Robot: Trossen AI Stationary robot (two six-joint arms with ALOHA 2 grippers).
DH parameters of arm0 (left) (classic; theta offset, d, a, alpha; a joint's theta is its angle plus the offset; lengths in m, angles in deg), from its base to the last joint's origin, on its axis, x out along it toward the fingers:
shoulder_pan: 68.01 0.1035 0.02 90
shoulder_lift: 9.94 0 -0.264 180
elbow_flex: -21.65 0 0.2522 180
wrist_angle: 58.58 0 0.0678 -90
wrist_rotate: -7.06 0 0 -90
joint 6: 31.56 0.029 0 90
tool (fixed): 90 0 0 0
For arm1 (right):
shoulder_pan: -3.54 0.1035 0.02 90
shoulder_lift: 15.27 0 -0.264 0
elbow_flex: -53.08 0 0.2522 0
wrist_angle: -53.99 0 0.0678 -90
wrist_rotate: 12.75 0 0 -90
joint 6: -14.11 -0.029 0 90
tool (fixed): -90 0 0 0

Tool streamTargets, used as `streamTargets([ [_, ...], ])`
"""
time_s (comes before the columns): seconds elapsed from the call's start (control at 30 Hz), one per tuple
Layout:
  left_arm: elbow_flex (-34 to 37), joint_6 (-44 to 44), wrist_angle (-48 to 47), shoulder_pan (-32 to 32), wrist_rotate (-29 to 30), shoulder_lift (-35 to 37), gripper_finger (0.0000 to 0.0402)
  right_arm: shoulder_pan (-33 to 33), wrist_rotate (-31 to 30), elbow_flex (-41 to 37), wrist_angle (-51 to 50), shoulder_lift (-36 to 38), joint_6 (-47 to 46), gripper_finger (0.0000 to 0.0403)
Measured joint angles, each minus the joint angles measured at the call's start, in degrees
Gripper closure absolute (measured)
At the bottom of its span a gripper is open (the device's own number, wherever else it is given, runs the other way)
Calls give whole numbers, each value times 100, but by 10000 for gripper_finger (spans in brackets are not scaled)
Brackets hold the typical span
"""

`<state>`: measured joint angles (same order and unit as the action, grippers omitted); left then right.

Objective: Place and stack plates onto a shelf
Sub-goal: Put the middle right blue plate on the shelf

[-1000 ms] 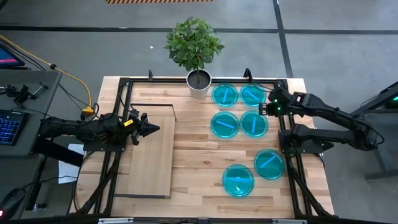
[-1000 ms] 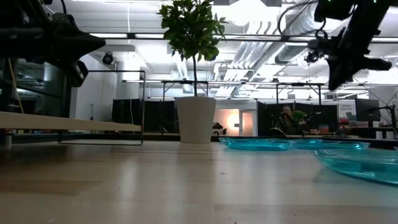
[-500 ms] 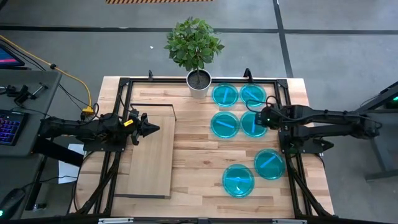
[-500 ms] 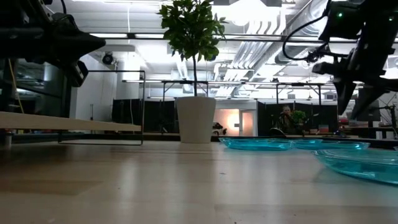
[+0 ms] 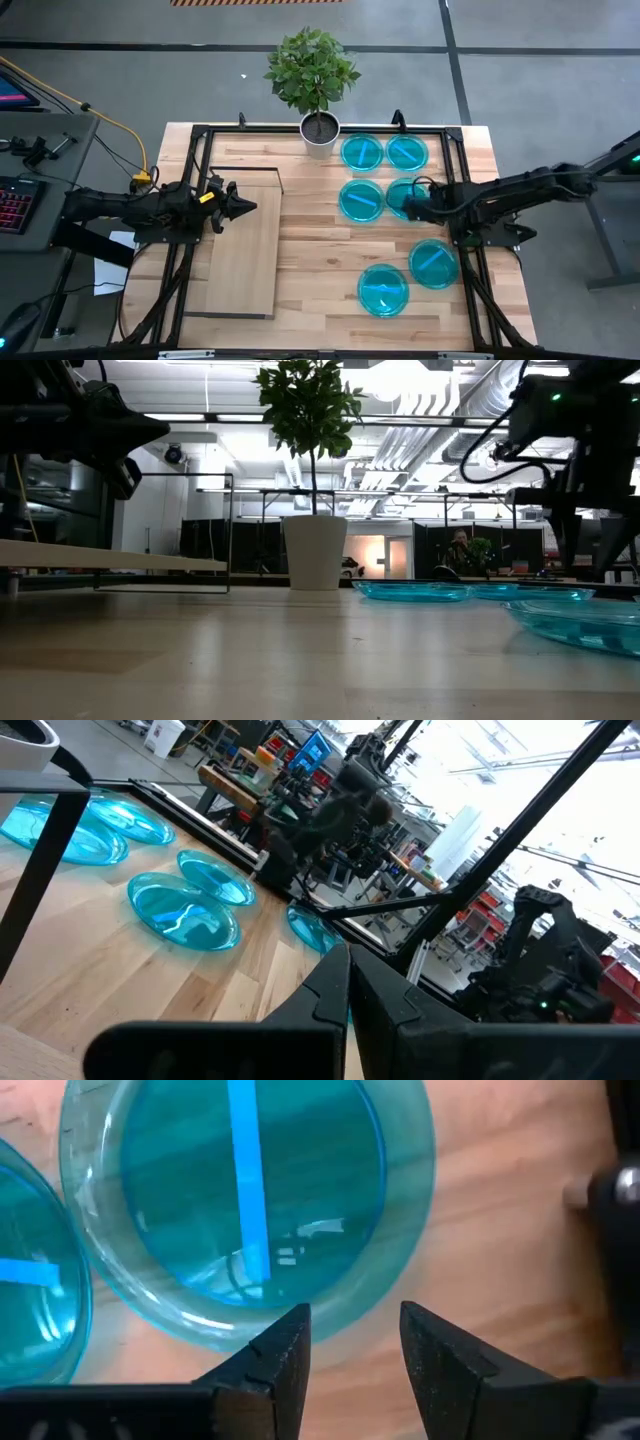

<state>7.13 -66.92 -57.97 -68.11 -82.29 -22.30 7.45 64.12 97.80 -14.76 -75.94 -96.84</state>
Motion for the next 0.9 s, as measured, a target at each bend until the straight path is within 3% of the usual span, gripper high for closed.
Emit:
streamTargets([
  [0.2,-1,0,0,0,0,2,401,827,-578,2,-143,-400,-1679,263],
  [0.9,0,0,-1,2,0,0,401,-163,-827,23,464,-2099,-1653,264],
])
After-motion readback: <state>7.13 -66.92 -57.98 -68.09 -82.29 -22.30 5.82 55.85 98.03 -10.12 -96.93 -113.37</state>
